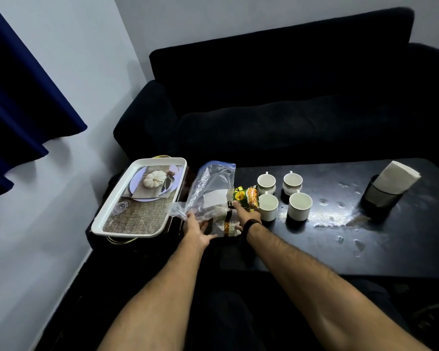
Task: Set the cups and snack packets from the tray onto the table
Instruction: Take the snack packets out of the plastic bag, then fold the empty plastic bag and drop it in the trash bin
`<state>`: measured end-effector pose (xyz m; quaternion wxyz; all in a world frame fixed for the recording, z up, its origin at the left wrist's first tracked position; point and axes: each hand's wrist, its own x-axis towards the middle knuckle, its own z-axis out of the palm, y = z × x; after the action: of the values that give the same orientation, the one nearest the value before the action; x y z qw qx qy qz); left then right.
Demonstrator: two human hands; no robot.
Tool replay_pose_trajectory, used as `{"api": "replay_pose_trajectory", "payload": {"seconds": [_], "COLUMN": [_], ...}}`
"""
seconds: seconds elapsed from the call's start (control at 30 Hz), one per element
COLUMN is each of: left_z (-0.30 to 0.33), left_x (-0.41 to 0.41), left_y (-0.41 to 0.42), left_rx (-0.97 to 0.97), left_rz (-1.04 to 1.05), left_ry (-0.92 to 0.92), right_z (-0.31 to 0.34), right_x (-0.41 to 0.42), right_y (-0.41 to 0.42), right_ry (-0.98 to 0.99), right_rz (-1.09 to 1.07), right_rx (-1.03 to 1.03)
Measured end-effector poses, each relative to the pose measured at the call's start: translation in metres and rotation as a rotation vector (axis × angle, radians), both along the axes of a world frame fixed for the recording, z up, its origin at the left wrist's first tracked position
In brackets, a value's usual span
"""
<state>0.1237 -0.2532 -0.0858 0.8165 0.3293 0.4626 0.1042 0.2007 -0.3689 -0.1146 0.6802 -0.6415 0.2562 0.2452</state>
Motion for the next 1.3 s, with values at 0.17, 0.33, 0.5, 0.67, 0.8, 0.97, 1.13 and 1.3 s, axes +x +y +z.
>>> {"api": "replay_pose_trajectory", "payload": {"seconds": [0.17, 0.33, 0.5, 0.67, 0.8, 0.97, 1.13, 1.3], "left_z": [0.014, 0.035, 0.047, 0.054, 0.070, 0.093, 0.111, 0.122], "left_x": [0.000, 0.001, 0.002, -0.001, -0.002, 0.007, 0.020, 0.037], "left_y": [0.001, 0.002, -0.004, -0.012, -0.014, -0.030, -0.067, -0.106], "left_rx": [0.120, 0.122, 0.097, 0.108, 0.225, 0.407, 0.475, 0.362], "left_rz": [0.112, 0.110, 0.113, 0.049, -0.133, -0.385, -0.432, -0.523], "left_ry": [-0.051, -0.185, -0.222, -0.263, -0.285, -0.300, -0.324, -0.459], "right_z": [0.005, 0.019, 0.029, 0.057, 0.094, 0.118, 0.124, 0.134], "right_x": [-0.015, -0.024, -0.026, -0.027, -0.006, 0.021, 0.023, 0.010], "right_y": [-0.005, -0.008, -0.018, -0.032, -0.057, -0.093, -0.101, -0.100], "right_ry": [-0.030, -0.117, -0.197, -0.221, -0.203, -0.351, -0.576, -0.631], "right_rz": [0.015, 0.104, 0.309, 0.205, 0.101, 0.032, 0.235, 0.422], "right_rx": [-0.282, -0.369, -0.195, 0.302, 0.584, 0.465, 0.270, 0.294]}}
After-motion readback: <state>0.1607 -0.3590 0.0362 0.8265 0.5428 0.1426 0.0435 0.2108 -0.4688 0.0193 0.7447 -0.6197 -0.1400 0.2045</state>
